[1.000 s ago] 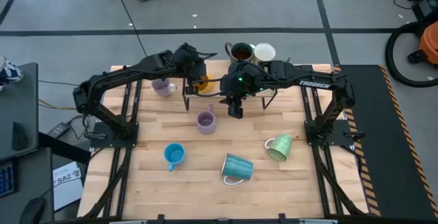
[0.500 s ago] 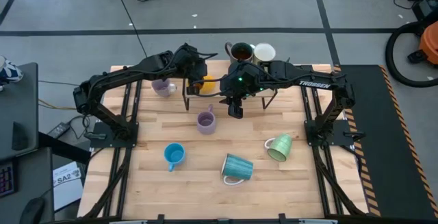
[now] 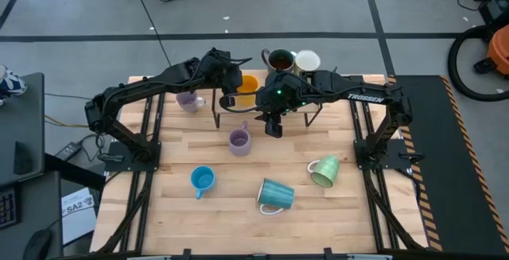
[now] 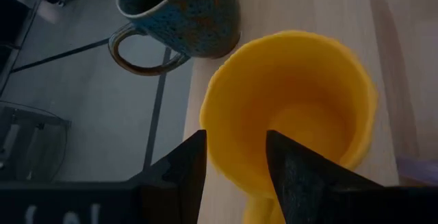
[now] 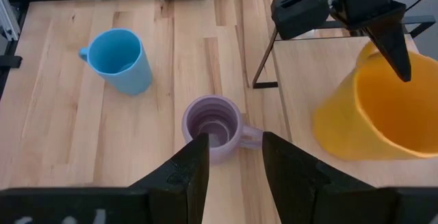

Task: Place coffee mugs
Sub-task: Put the yellow mug on the shelf

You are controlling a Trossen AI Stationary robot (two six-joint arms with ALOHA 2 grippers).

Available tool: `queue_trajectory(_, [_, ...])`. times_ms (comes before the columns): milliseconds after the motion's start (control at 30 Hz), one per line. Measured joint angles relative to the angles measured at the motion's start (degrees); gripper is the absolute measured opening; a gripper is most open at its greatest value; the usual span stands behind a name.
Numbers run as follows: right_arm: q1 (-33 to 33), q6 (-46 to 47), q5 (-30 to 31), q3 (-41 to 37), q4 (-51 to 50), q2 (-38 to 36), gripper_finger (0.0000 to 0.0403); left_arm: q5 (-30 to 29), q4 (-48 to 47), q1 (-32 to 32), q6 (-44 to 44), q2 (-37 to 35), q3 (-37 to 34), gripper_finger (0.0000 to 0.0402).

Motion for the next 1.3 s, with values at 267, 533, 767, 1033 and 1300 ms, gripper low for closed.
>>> queue_trajectory(267, [0.0, 0.0, 0.0, 0.0, 0.0, 0.0, 0.0142, 0.0, -0.1, -0.1, 0.0, 0.0, 0.0, 0.0158])
queue_trajectory(533, [0.0, -1.2, 0.0, 0.0, 0.0, 0.0, 0.0142, -4.7, -0.6, -2.8, 0.0, -2.6, 0.0, 0.0158])
queue_trajectory(767, [0.0, -5.2, 0.1, 0.0, 0.4, 0.0, 0.0142, -5.7, -4.0, -8.0, -6.7, -9.1, 0.1, 0.0158])
queue_trajectory(1033, [0.0, -9.6, 0.2, 0.0, 1.2, 0.0, 0.0142, -5.7, -11.7, -15.8, -21.2, -17.5, 0.1, 0.0158])
queue_trajectory(1300, [-0.3, -17.3, 4.4, 0.0, 5.8, 0.0, 0.0142, -5.6, -23.2, -24.3, -35.8, -23.1, 0.1, 0.0158])
